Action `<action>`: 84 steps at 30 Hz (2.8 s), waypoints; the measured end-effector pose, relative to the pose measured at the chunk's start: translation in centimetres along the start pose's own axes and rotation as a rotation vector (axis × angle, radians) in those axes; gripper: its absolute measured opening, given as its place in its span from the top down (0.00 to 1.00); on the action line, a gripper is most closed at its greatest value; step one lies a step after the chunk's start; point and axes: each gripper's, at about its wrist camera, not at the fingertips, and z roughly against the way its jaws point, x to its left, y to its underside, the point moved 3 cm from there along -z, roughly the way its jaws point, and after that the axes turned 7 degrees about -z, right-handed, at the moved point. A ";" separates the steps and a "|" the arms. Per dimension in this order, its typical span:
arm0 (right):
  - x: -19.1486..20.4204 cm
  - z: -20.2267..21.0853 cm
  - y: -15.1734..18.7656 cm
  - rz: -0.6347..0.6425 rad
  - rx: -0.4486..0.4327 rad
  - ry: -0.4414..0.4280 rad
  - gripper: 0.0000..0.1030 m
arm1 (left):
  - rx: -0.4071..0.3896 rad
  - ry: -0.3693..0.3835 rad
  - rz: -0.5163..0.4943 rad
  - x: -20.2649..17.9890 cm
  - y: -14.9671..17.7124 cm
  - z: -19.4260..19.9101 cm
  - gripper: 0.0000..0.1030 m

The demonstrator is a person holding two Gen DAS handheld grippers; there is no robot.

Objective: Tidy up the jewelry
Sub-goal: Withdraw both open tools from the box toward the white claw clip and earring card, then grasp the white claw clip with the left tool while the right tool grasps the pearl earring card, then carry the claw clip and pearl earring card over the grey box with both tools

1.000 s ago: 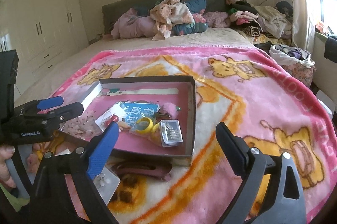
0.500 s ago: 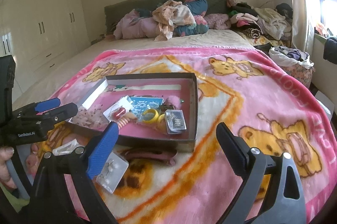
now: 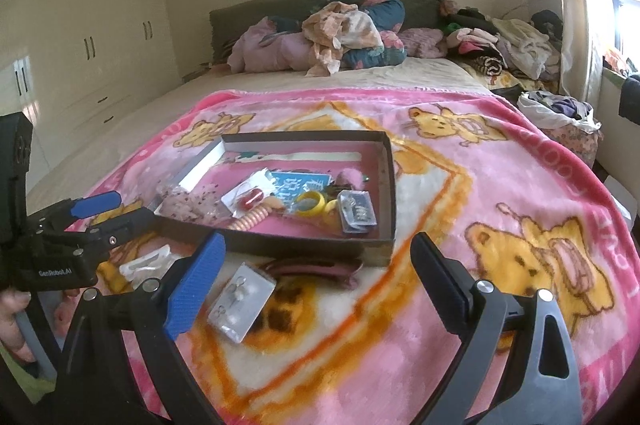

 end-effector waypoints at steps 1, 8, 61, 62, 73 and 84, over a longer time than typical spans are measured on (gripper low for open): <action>0.2 0.1 0.2 0.004 0.002 -0.001 0.11 | -0.001 0.000 0.001 0.0 0.2 0.2 0.11; 1.0 0.3 1.2 0.016 0.017 -0.013 0.11 | -0.002 -0.018 0.000 0.6 1.3 1.3 0.11; 4.4 -8.3 6.3 -0.033 0.254 -0.098 0.28 | 0.121 -0.038 -0.022 4.0 7.0 -3.2 0.16; 4.6 -8.5 6.2 -0.030 0.256 -0.095 0.29 | 0.120 -0.023 -0.022 4.0 6.9 -3.2 0.19; 4.2 -8.8 6.0 -0.060 0.246 -0.061 0.67 | 0.141 0.027 0.001 3.8 7.1 -3.6 0.59; 4.3 -6.8 6.1 -0.059 0.225 -0.116 0.74 | 0.144 -0.017 0.032 4.3 7.3 -1.7 0.59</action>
